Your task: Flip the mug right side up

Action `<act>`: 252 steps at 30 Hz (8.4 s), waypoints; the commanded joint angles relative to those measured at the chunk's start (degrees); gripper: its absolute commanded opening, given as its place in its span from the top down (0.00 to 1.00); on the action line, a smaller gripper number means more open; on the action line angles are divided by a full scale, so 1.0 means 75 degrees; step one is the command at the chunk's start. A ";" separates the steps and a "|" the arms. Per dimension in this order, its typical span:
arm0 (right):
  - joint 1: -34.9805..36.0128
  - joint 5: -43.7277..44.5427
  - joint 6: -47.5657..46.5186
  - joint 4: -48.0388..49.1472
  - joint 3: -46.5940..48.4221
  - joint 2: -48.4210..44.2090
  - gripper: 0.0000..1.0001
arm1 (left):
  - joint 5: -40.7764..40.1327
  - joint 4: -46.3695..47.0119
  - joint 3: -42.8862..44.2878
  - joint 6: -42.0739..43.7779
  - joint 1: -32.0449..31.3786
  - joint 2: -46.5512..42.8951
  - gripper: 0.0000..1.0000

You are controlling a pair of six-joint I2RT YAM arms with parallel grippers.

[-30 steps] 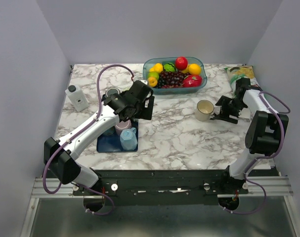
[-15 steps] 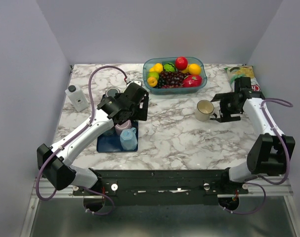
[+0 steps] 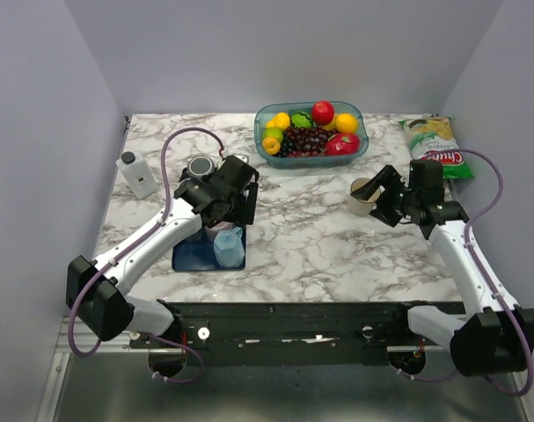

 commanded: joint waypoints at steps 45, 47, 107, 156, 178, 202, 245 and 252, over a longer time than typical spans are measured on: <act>0.0209 -0.1679 -0.2186 0.0227 -0.0090 -0.0003 0.12 | 0.3170 0.1704 -0.2731 0.0516 0.4743 -0.1367 0.01; 0.0221 -0.1691 -0.2210 0.0228 -0.0137 -0.0015 0.12 | 0.3182 0.1609 -0.2778 0.0422 0.4743 -0.1623 0.01; 0.0209 -0.1831 -0.1987 0.0380 -0.0992 -0.0507 0.14 | 0.1858 0.1691 -0.3458 -0.0598 0.3982 -0.1907 0.44; 0.0221 -0.3764 0.0294 0.3389 -0.1367 -0.2170 0.07 | 0.2815 -0.0376 0.2575 -0.1453 0.2026 -0.1685 1.00; 0.2013 -0.3098 0.2782 0.6073 0.0495 -0.0414 0.03 | 0.4706 0.6622 0.2636 -0.5553 0.0689 -0.0008 1.00; 0.2072 -0.2113 0.4141 0.8253 0.1117 0.0453 0.26 | 0.4049 0.8499 0.1921 -0.6047 0.0033 0.0215 1.00; 0.0855 0.2312 -0.2430 0.1296 0.3307 -0.0191 1.00 | 0.1764 0.3367 0.1077 -0.2227 0.0044 -0.1122 0.01; 0.0163 0.4167 -0.4283 0.0720 0.2549 0.0161 1.00 | 0.1799 0.3202 0.1124 -0.2121 0.0067 -0.0735 0.01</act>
